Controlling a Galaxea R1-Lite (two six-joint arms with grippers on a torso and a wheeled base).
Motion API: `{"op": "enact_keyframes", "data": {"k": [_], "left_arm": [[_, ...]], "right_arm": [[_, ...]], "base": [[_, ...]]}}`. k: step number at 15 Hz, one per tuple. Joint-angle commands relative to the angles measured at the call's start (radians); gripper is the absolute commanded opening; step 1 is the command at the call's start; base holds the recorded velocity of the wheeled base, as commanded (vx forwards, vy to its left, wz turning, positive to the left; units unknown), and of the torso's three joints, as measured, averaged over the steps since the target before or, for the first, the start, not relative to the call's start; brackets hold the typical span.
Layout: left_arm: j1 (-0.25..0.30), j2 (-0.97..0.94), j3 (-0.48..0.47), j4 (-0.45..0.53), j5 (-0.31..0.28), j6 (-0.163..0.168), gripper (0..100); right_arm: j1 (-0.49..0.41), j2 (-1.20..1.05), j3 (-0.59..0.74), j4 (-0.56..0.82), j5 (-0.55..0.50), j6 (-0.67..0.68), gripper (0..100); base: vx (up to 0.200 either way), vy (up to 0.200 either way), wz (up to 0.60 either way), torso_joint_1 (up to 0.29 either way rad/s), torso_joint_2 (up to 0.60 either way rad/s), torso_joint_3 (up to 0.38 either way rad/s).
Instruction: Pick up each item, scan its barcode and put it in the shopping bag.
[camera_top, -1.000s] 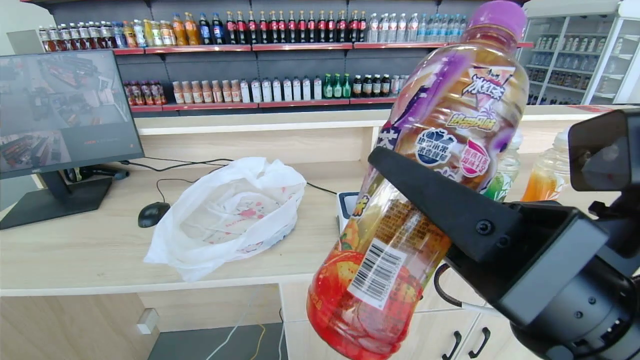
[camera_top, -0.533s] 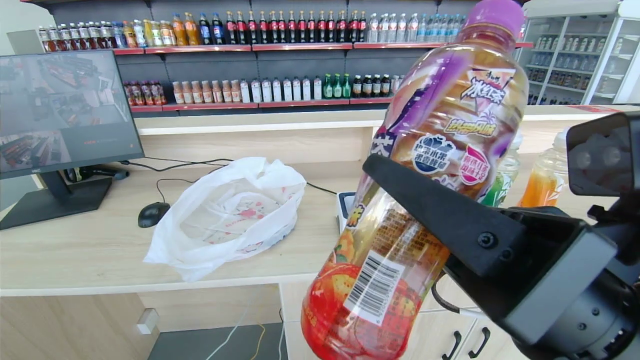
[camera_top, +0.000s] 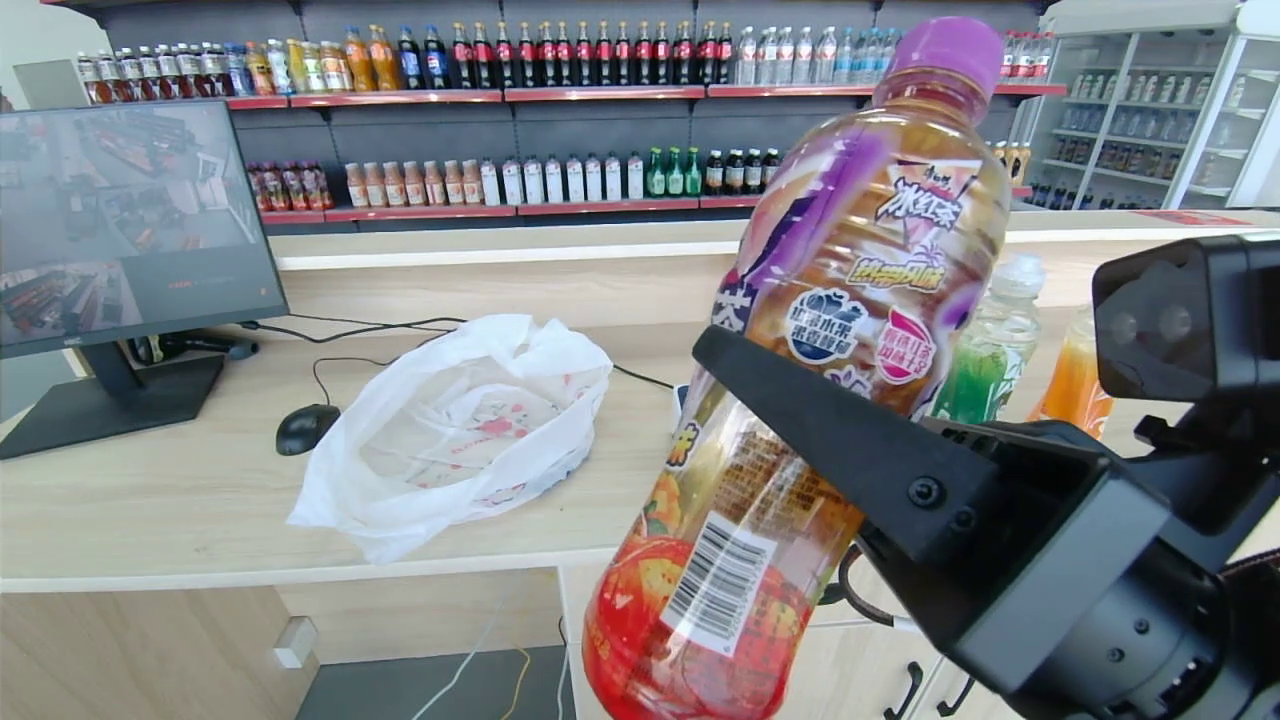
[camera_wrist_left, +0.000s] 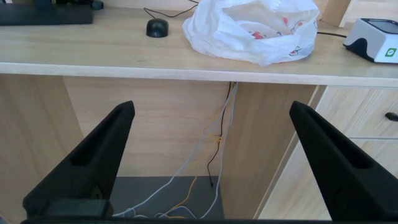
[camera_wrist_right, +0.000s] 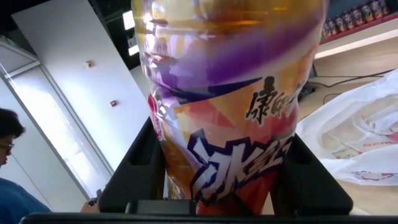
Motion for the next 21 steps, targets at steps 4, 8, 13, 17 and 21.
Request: {"op": "enact_keyframes", "data": {"k": [4, 8, 13, 17, 21], "left_arm": [[0.002, 0.0, 0.0, 0.0, 0.0, 0.0, 100], [0.0, 0.0, 0.0, 0.0, 0.0, 0.0, 100], [0.0, 0.0, 0.002, 0.0, 0.0, 0.0, 100], [0.0, 0.0, 0.0, 0.0, 0.0, 0.0, 100], [0.0, 0.0, 0.0, 0.0, 0.0, 0.0, 100]], "right_arm": [[0.0, 0.008, -0.001, -0.004, 0.001, 0.0, 0], [-0.014, 0.006, 0.007, -0.006, 0.0, -0.019, 0], [-0.055, -0.008, 0.031, -0.006, -0.003, -0.135, 0], [-0.123, -0.049, 0.122, -0.004, -0.005, -0.282, 0], [-0.192, -0.104, 0.189, 0.014, -0.017, -0.502, 0]], "base": [[0.0, 0.0, 0.0, 0.0, 0.0, 0.0], [0.0, 0.0, 0.0, 0.0, 0.0, 0.0], [0.0, 0.0, 0.0, 0.0, 0.0, 0.0], [0.0, 0.0, 0.0, 0.0, 0.0, 0.0], [0.0, 0.0, 0.0, 0.0, 0.0, 0.0]]}}
